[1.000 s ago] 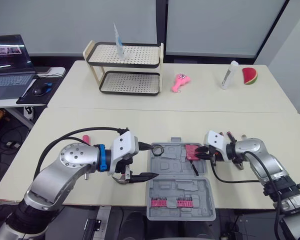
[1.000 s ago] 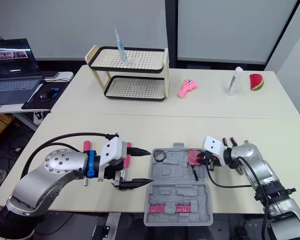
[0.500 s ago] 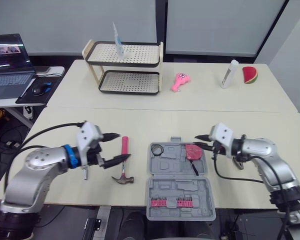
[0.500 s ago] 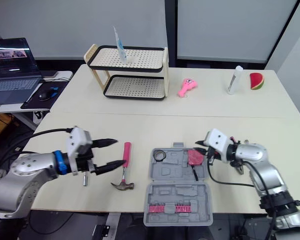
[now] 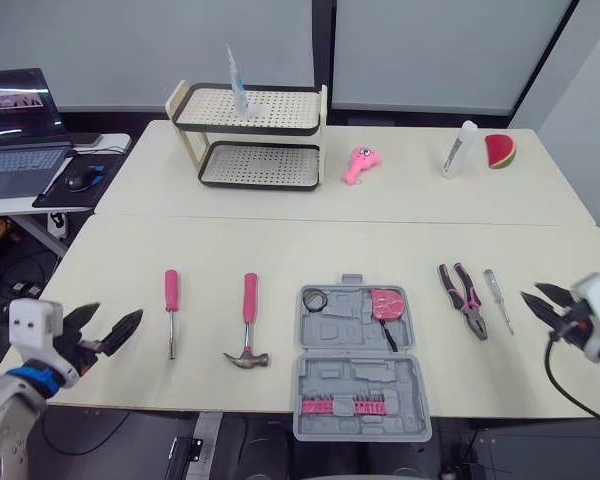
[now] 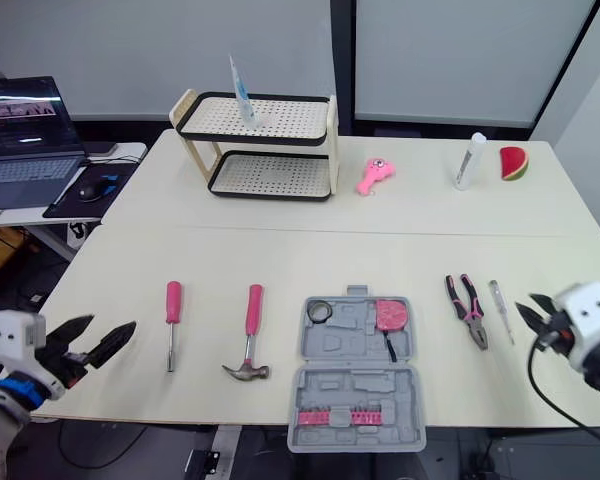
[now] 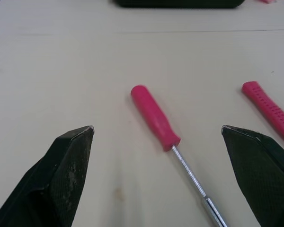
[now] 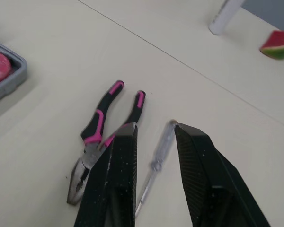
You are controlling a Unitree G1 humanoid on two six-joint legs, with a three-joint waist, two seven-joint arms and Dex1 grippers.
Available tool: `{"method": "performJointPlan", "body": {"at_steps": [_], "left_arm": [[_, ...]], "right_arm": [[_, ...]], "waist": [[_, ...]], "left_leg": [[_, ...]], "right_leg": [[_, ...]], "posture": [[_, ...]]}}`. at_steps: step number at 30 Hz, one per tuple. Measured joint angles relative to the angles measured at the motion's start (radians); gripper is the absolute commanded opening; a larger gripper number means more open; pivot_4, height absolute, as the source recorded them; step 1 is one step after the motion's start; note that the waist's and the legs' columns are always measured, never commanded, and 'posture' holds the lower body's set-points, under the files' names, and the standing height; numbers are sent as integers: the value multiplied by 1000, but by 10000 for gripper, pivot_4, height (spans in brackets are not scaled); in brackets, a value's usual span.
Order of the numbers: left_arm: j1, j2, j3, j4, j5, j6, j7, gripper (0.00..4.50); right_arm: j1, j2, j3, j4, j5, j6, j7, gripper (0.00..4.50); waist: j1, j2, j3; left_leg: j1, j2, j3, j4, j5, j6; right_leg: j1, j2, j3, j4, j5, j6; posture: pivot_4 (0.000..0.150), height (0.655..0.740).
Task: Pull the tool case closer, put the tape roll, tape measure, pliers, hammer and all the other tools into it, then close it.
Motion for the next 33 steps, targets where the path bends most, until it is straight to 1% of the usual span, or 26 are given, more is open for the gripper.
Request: {"method": "performJointPlan", "body": {"at_steps": [3,7,9,11,15,18,21,26,29,30,33], "left_arm": [[76,-54,12,16,-1,5,40,45000],[129,-78,15,5,-9,0,57,45000],[151,-82,16,-3,-9,-1,67,45000],[169,-83,16,-14,-9,-3,67,45000],[209,-61,12,-33,-4,-19,24,45000],[257,16,-23,-115,13,-50,-81,45000],[267,66,-80,-219,12,-75,-176,45000],[236,124,-186,-356,0,-83,-290,45000],[180,189,-275,-440,-6,-87,-375,45000],[147,208,-305,-476,-14,-85,-400,45000],[45,242,-367,-536,-51,-54,-433,45000]], "right_arm": [[103,31,-30,20,20,0,3,25929],[152,38,-32,22,33,-9,7,32666],[155,39,-31,22,35,-10,7,37538],[154,39,-29,22,42,-10,7,44633],[153,28,-10,13,46,-9,11,44633],[171,5,22,-43,45,-7,29,44633],[173,3,64,-96,42,-5,32,44633],[169,8,125,-150,41,18,6,44633],[160,31,157,-159,40,33,-25,44633],[151,36,175,-158,35,34,-34,40718],[138,42,198,-156,28,39,-52,32066]], "waist": [[-1,-1,-1],[-1,-1,-3],[-1,-1,-3],[-1,-2,-3],[-1,-1,-3],[1,-1,-4],[2,1,-5],[0,2,-5],[2,2,-5],[2,2,-5],[1,3,-5]], "left_leg": [[2,0,1,-4,0,0],[6,0,1,-6,0,0],[6,0,1,-6,0,0],[6,0,2,-6,0,0],[6,0,2,-7,0,0],[6,0,1,-7,0,0],[6,0,2,-7,0,0],[6,0,1,-7,0,0],[7,0,1,-7,0,0],[7,0,1,-7,0,0],[9,0,1,-7,0,0]], "right_leg": [[0,0,1,-1,0,0],[4,-1,1,-2,0,0],[4,-1,1,-3,0,0],[4,-1,1,-4,0,0],[4,-1,1,-4,0,0],[4,-1,1,-5,0,0],[6,-1,1,-7,0,0],[7,0,1,-8,0,-1],[8,1,0,-8,0,-1],[9,1,0,-8,0,-1],[10,2,0,-9,0,-1]], "posture": [[1500,7290],[1500,7290],[1500,7290],[1500,7290],[1500,7290],[1500,7290],[1500,7290],[1500,7290],[1500,7290],[1500,7290],[1500,7290]]}}
